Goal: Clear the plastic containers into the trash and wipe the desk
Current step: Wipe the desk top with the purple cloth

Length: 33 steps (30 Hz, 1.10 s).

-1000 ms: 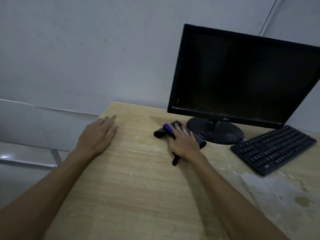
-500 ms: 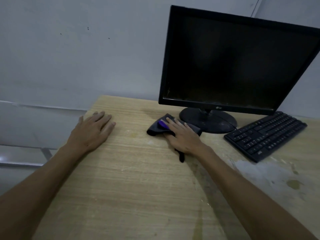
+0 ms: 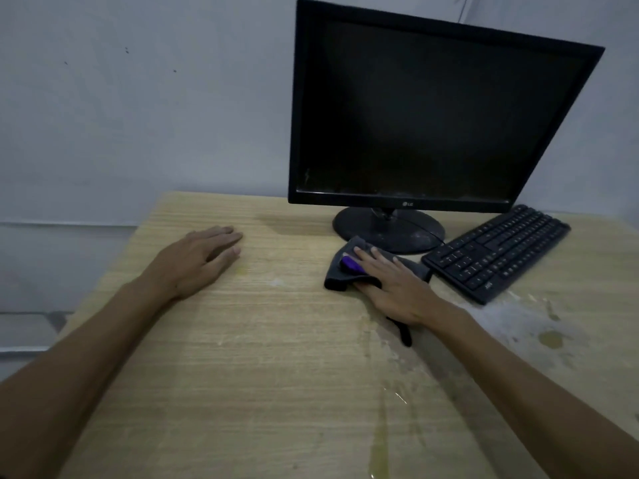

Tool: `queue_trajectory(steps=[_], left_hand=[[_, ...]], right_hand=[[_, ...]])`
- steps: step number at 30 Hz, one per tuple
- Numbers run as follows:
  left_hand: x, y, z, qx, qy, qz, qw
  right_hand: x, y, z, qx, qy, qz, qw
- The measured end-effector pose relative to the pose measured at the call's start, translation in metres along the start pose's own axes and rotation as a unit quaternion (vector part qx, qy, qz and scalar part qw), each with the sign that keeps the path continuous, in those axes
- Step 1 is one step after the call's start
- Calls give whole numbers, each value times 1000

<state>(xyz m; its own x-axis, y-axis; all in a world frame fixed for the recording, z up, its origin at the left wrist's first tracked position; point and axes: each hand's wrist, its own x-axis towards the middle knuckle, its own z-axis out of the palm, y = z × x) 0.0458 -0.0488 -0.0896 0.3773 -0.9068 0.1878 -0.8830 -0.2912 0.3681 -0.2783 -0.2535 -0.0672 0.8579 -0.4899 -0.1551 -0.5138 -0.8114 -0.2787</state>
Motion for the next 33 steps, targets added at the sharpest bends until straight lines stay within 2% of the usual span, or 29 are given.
queue_trajectory(steps=[7, 11, 14, 17, 19, 22, 24, 28, 31, 33], left_hand=[[3, -5, 3, -30, 41, -22, 998], [4, -6, 2, -43, 38, -48, 997], [5, -6, 1, -62, 68, -60, 994], [4, -2, -3, -130, 113, -97, 980], [3, 1, -7, -193, 131, -118, 965], [0, 2, -9, -257, 133, -140, 947], [0, 0, -10, -297, 134, -149, 934], [0, -4, -9, -331, 132, -155, 921], [0, -10, -9, -347, 133, -162, 914], [2, -10, -10, -371, 142, -168, 902]], right_hand=[[76, -63, 6, 0, 39, -27, 999], [141, -81, 3, 16, 38, 10, 999], [171, -93, 0, 18, 27, 14, 999], [164, -109, 8, 13, 15, -23, 1000], [138, -119, 18, 2, 12, -82, 997], [93, -117, 26, -21, -15, -169, 985], [80, -102, 23, -42, -23, -183, 982], [108, -76, 11, -39, 10, -93, 995], [145, -87, 7, -33, 31, 0, 999], [157, -102, 8, -33, 21, 12, 999]])
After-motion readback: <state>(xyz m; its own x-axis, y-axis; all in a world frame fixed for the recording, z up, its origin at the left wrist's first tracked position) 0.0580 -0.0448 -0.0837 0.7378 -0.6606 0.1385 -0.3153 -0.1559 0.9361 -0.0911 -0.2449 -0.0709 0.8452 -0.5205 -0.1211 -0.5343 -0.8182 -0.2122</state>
